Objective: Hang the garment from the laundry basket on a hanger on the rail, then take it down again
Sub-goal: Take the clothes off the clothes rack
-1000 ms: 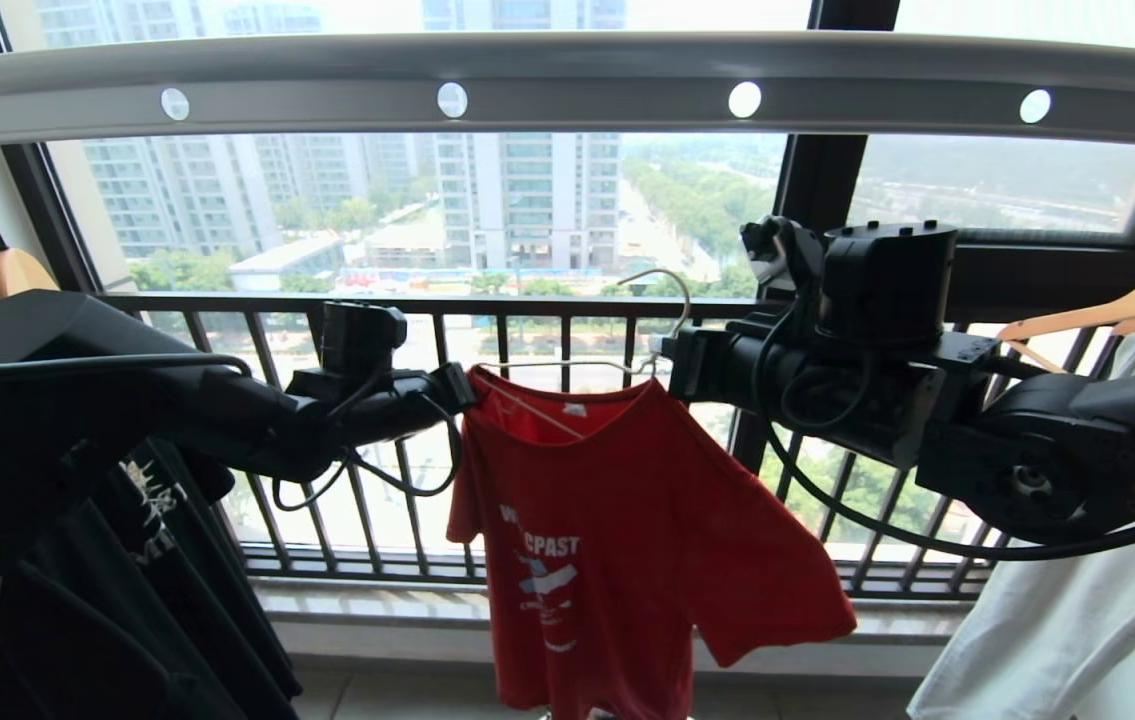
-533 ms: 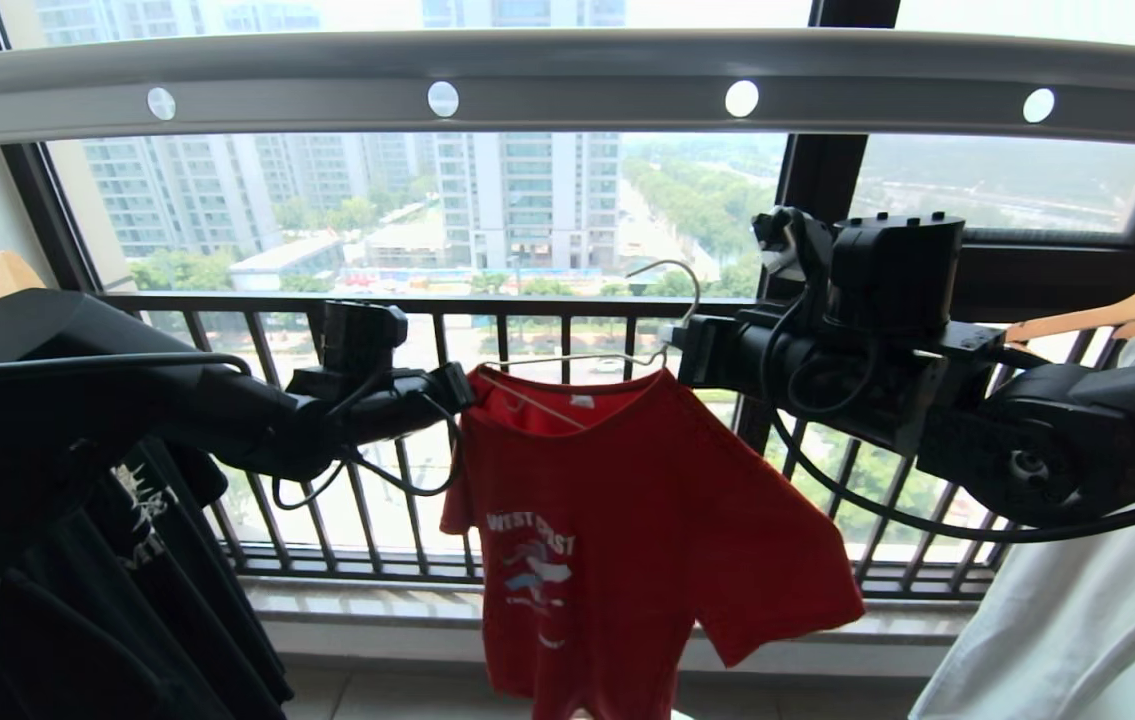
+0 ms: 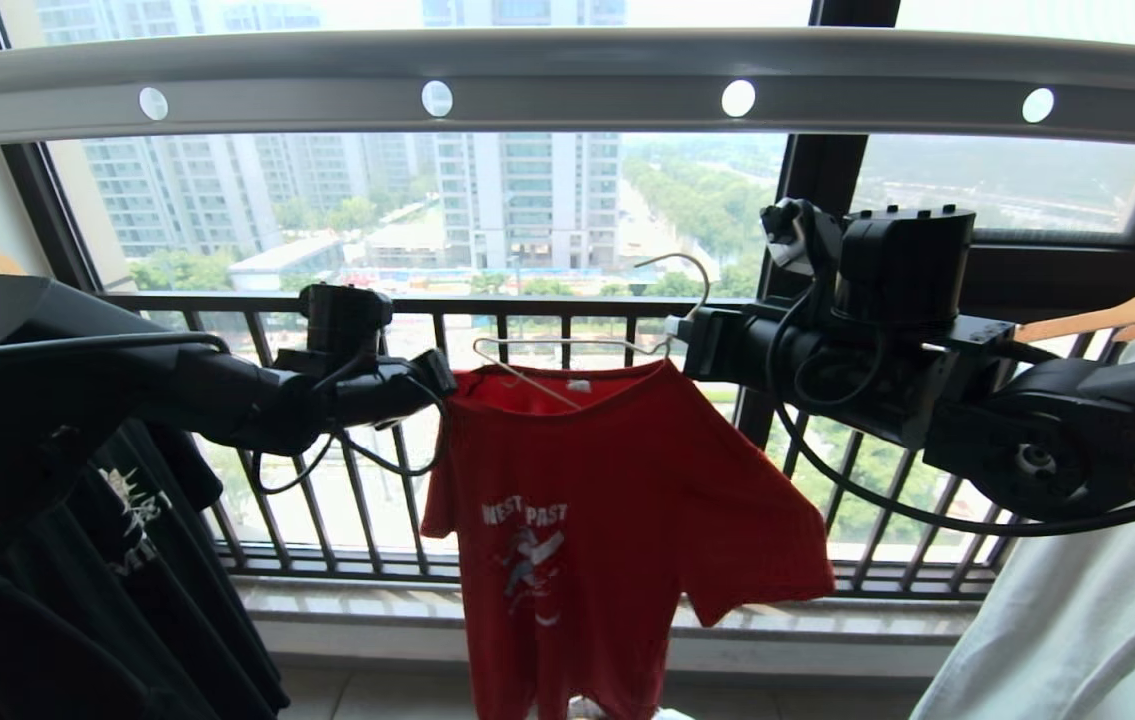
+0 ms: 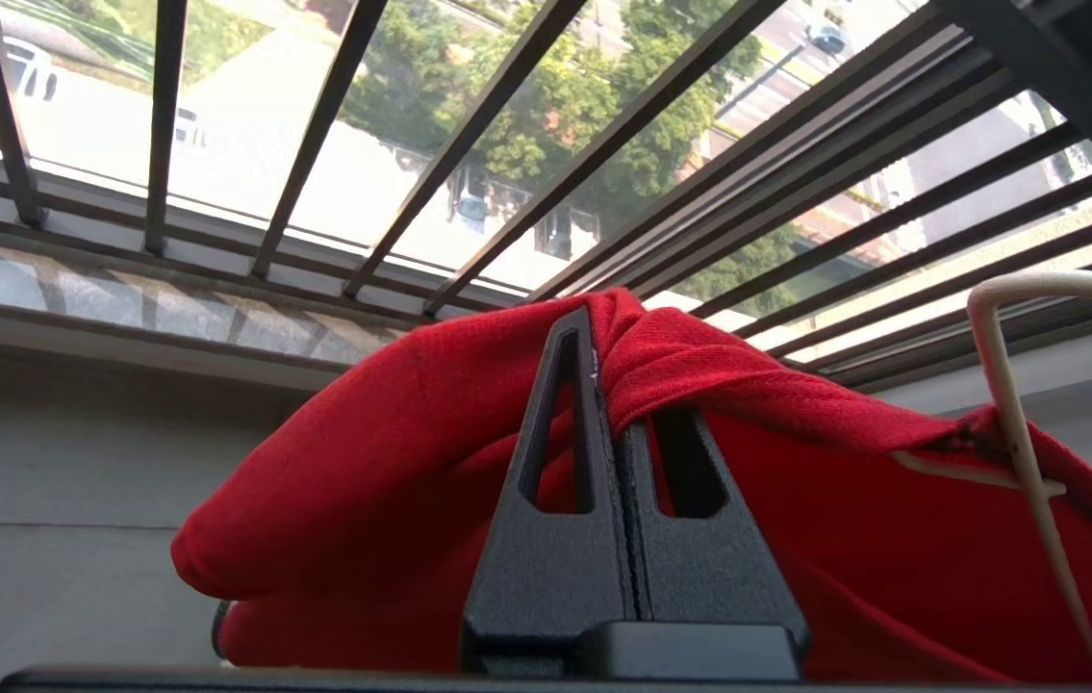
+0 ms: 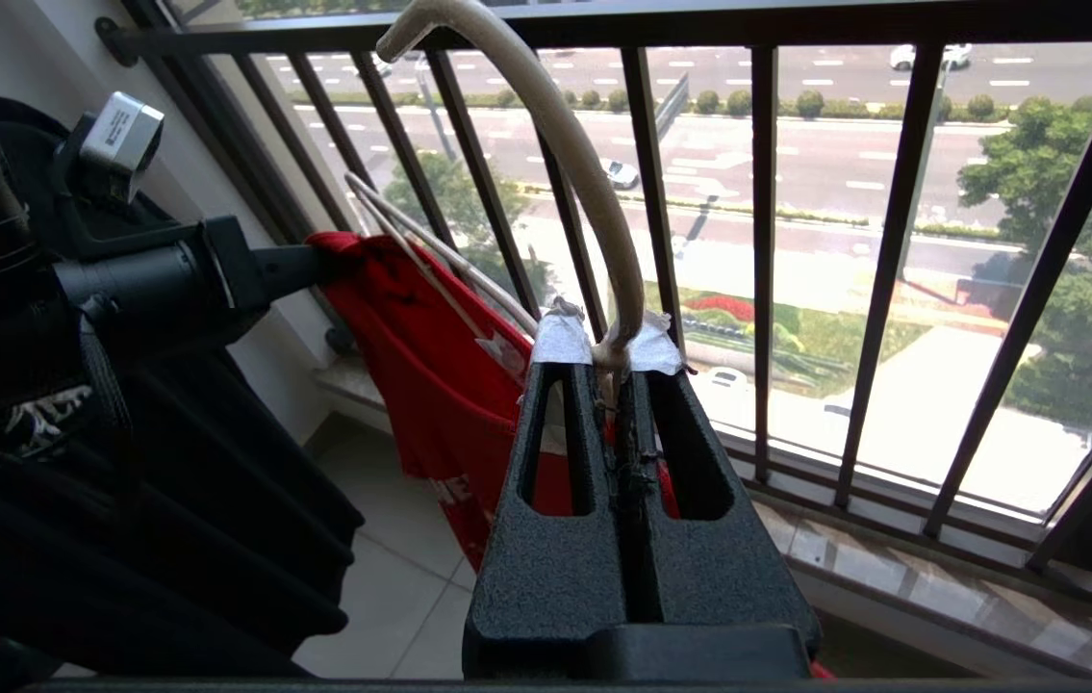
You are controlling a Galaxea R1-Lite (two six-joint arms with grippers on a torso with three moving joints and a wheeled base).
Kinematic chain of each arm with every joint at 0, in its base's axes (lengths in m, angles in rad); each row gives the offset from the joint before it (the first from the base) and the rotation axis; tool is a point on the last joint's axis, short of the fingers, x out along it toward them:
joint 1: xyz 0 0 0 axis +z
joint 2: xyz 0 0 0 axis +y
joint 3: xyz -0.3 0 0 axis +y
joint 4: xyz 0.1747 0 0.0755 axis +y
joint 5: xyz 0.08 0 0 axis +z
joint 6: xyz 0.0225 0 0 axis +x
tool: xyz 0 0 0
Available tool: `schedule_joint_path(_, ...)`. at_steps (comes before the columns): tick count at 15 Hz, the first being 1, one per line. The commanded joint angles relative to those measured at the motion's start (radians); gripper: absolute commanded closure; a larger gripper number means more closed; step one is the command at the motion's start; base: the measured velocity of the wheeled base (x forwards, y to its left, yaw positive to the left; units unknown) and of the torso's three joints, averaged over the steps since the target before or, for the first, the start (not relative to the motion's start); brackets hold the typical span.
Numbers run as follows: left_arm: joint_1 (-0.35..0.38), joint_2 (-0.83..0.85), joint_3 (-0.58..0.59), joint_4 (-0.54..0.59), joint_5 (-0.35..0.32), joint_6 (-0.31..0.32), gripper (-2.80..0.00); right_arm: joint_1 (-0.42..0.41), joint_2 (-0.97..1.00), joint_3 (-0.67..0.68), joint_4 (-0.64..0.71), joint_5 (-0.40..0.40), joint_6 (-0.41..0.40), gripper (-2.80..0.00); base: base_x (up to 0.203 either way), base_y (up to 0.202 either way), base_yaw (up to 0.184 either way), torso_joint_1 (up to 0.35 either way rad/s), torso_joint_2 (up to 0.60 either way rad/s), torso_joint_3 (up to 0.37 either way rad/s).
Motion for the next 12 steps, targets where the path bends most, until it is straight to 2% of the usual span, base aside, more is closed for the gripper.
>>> schedule_joint_path(1,0.011,-0.004,-0.010,-0.019,0.009,-0.032,0.00,0.000,-0.001,0.001,-0.003,0.000,0.001,0.00,0.000,0.000,0.000,0.000,0.00,0.000)
schedule_joint_path(3,-0.006,0.003,0.014,-0.027,0.008,-0.007,0.00,0.000,-0.001,-0.001,-0.003,0.000,0.001,0.00,0.000,0.000,0.000,0.000,0.00,0.000)
schedule_joint_path(5,-0.067,0.029,0.025,-0.028,0.025,0.027,0.00,0.002,0.003,0.001,-0.004,0.002,0.002,0.00,0.000,0.000,0.000,0.000,0.00,0.000)
schedule_joint_path(7,-0.118,0.070,0.028,-0.030,0.113,0.032,0.00,0.006,0.012,0.002,-0.003,0.004,0.007,0.00,0.000,0.000,0.000,0.000,0.00,0.000)
schedule_joint_path(9,-0.129,0.096,0.006,-0.032,0.145,0.028,0.00,0.010,0.020,0.008,-0.003,0.005,0.008,0.00,0.000,0.000,0.000,0.000,0.00,0.000)
schedule_joint_path(12,-0.127,0.114,-0.014,-0.161,0.237,0.004,0.00,0.024,0.022,0.014,-0.004,0.004,0.006,0.00,0.000,0.000,0.000,0.000,0.00,0.000)
